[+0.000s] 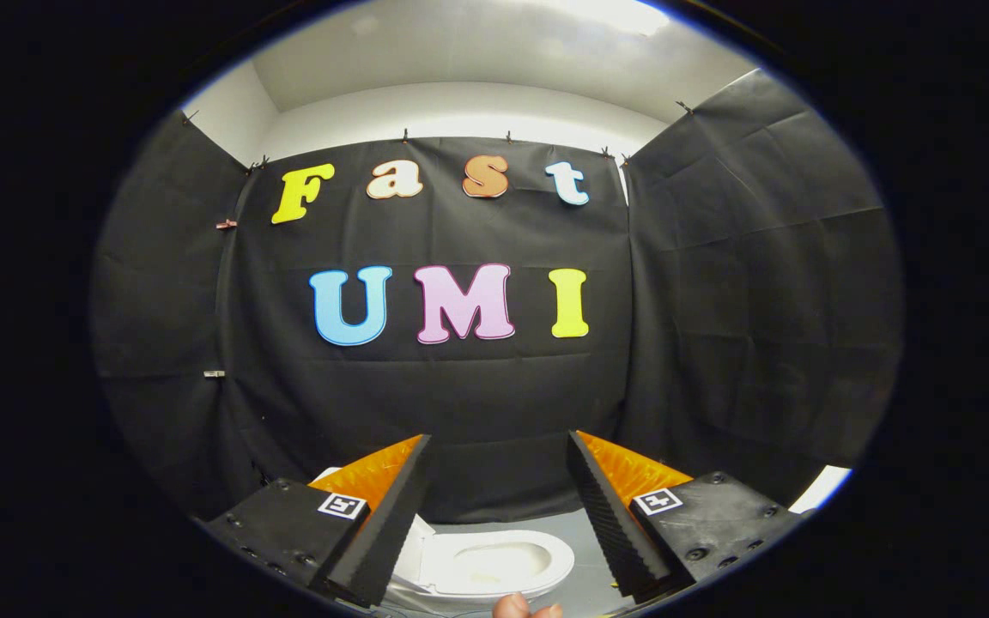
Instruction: Open the toilet lid.
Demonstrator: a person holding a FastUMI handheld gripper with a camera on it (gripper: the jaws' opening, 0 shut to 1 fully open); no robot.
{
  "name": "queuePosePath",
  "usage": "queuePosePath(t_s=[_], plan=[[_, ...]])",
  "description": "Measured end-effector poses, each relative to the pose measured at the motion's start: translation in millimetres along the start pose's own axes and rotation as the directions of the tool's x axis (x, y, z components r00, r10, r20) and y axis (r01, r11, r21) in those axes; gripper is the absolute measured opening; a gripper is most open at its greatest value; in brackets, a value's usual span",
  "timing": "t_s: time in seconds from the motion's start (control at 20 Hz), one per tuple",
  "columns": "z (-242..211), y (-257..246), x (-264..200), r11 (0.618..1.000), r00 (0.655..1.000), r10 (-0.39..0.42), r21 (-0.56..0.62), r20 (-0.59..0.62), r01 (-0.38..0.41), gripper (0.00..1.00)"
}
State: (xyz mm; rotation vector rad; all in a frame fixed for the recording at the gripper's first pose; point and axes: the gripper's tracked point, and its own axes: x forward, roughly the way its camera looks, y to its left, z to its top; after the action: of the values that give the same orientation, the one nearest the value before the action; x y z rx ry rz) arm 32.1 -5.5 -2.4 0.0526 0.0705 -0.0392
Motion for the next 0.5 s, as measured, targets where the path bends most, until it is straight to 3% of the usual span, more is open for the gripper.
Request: queuePosePath(t_s=[0.5], plan=[[-4.9,8.2,-1.8,0.995,1.0,0.017,-0.099,-0.017,-0.019,0.97]])
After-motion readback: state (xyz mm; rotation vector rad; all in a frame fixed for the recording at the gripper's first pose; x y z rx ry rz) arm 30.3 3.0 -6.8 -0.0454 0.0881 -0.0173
